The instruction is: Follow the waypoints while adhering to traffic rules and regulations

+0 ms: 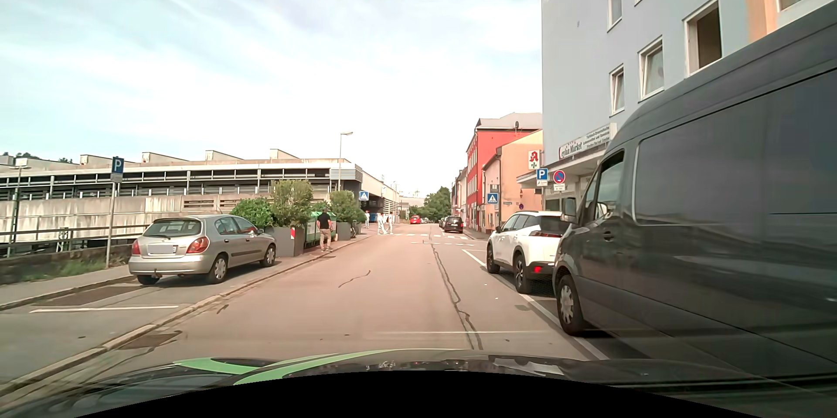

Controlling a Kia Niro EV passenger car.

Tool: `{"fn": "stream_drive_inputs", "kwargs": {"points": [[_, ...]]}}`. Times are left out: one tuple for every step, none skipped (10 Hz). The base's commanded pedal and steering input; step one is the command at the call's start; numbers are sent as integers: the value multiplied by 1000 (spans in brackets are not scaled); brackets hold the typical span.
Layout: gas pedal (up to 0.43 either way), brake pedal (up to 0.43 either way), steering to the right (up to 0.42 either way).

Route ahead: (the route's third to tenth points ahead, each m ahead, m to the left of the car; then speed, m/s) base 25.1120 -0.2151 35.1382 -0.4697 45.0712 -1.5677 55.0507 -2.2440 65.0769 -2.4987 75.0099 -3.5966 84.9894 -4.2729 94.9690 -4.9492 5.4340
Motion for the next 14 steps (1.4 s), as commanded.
{"fn": "stream_drive_inputs", "kwargs": {"points": [[0,55,-3],[0,55,-4],[0,61,-9],[0,67,-10],[0,73,-9],[0,79,-6],[0,85,-4],[0,91,-4],[0,91,-3],[0,98,-1],[0,104,3],[0,104,6],[0,104,6],[0,110,5]]}}
